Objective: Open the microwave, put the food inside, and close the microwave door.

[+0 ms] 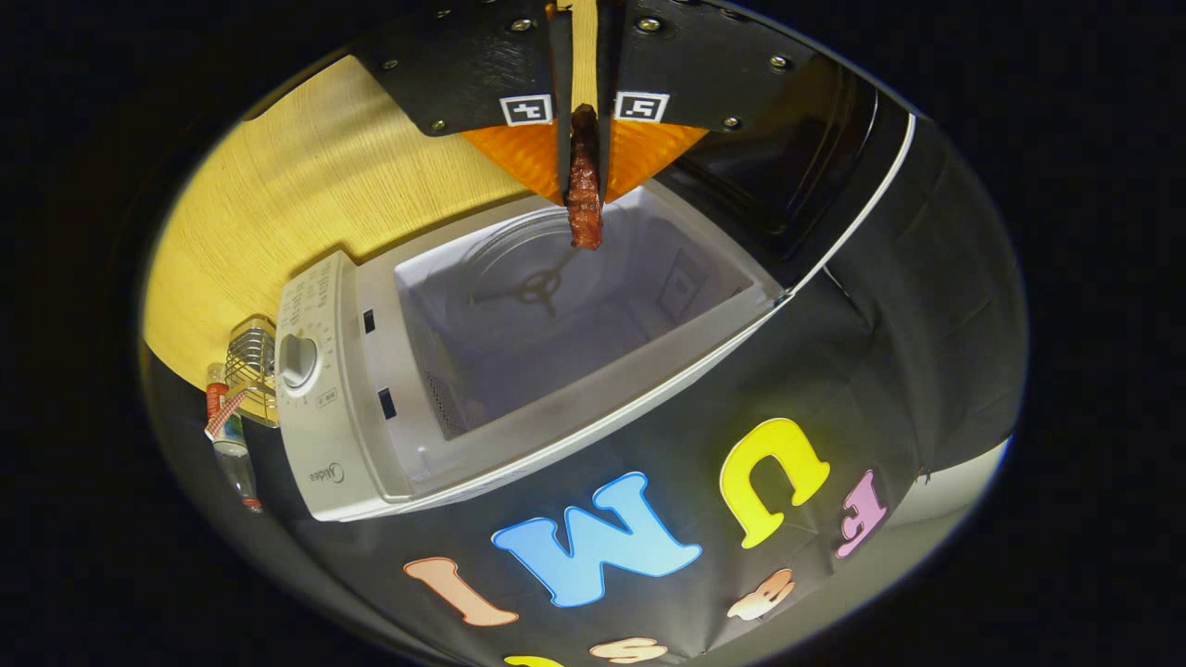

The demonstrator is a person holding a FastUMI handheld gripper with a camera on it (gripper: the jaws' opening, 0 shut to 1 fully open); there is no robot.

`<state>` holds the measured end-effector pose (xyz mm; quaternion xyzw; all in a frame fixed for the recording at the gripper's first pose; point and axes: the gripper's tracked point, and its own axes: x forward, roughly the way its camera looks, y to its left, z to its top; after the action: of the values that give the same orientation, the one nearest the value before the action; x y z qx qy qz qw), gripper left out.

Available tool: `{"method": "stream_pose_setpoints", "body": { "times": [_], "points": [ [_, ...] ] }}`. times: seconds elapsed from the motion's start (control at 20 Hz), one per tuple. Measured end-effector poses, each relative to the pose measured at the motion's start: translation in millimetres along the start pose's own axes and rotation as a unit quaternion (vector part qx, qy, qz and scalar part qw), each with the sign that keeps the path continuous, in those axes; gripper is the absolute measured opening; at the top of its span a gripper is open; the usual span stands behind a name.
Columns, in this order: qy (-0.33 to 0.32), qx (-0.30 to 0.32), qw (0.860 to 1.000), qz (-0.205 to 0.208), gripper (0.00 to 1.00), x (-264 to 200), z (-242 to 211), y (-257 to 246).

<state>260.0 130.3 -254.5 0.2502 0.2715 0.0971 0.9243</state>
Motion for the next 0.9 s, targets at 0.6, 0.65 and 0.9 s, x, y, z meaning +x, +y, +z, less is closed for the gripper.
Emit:
{"method": "stream_pose_setpoints", "body": {
  "times": [0.6,0.65,0.9],
  "points": [
    [-0.019,0.031,0.999,-0.009,0.10,71,4,-23],
    [-0.020,0.034,0.999,-0.013,0.10,76,5,-27],
    [-0.023,0.065,0.998,-0.006,0.10,99,10,-33]
  ]
}}
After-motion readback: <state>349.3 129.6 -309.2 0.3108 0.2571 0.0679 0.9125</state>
